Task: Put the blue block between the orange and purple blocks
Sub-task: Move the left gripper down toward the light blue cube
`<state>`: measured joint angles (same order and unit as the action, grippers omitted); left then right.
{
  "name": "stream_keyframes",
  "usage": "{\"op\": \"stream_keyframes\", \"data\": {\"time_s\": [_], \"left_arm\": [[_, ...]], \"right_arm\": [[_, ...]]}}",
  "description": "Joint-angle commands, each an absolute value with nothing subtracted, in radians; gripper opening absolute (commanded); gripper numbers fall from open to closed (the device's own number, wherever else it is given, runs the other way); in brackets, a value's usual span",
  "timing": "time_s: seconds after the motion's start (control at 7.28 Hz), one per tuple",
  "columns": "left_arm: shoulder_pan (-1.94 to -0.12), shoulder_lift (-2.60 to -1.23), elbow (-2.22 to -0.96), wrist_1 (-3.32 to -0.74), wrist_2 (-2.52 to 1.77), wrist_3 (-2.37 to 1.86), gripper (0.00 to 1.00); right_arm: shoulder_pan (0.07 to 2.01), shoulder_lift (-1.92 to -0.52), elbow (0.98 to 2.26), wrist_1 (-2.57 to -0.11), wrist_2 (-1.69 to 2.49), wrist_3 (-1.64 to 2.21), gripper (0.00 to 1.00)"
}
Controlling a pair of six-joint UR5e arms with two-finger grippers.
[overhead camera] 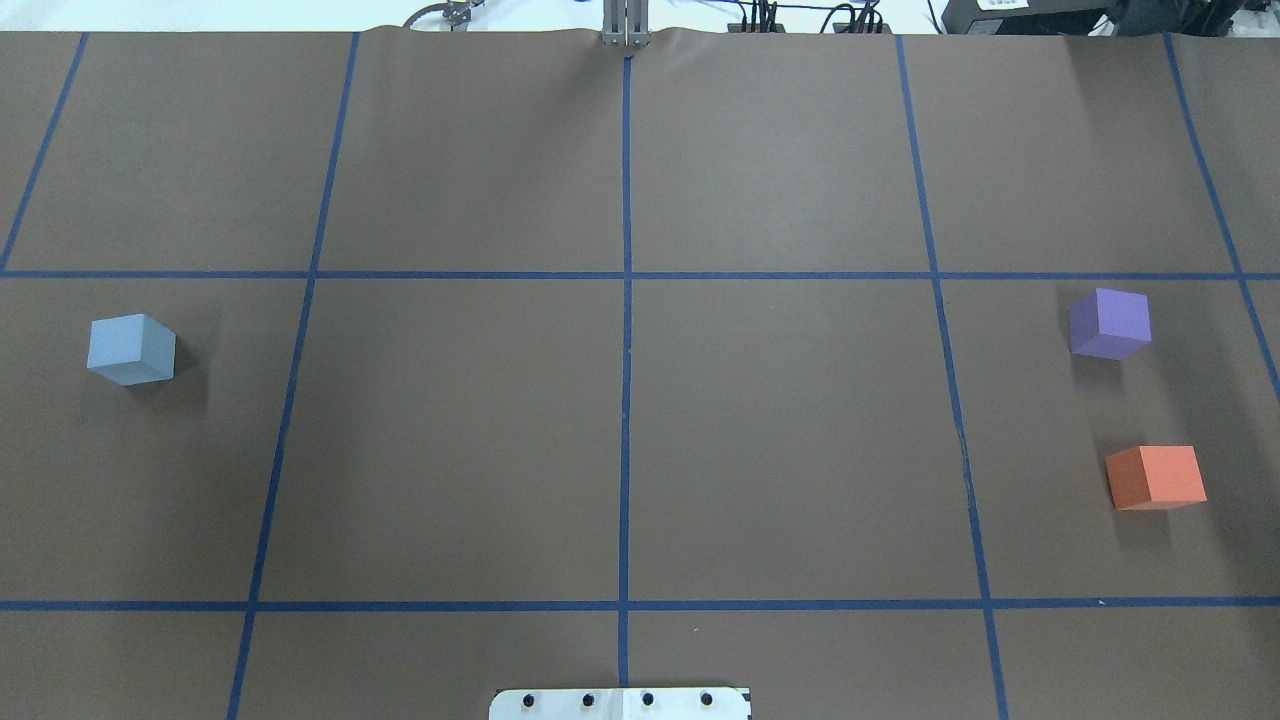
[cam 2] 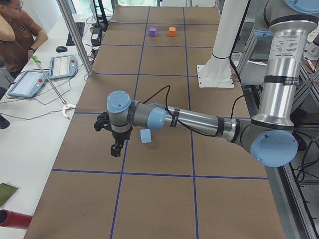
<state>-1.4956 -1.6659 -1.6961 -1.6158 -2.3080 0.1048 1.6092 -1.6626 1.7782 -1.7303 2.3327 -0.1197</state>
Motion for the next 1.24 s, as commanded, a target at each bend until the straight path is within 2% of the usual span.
{"op": "stream_keyframes", "data": {"time_s": [0.0,0.27,0.69,1.1], "left_arm": [[-1.454,-1.683,-1.746,-1.623,-2.333,-0.031,1.00],[-1.294,-1.686,-1.781,-1.632,-2.355,-0.310,1.00],[-1.148,-1.667,-1.773,-1.833,-2.219,-0.783,1.00],[-1.040,-1.632,-1.723,-1.912,-2.091,-0.839,1.00]], "right_arm": [[1.609,-1.663,1.776,-1.730,2.335,-0.120,1.00],[1.609,-1.664,1.773,-1.730,2.333,-0.120,1.00],[1.609,-1.663,1.775,-1.730,2.332,-0.120,1.00],[1.609,-1.663,1.776,-1.730,2.333,-0.120,1.00]]}}
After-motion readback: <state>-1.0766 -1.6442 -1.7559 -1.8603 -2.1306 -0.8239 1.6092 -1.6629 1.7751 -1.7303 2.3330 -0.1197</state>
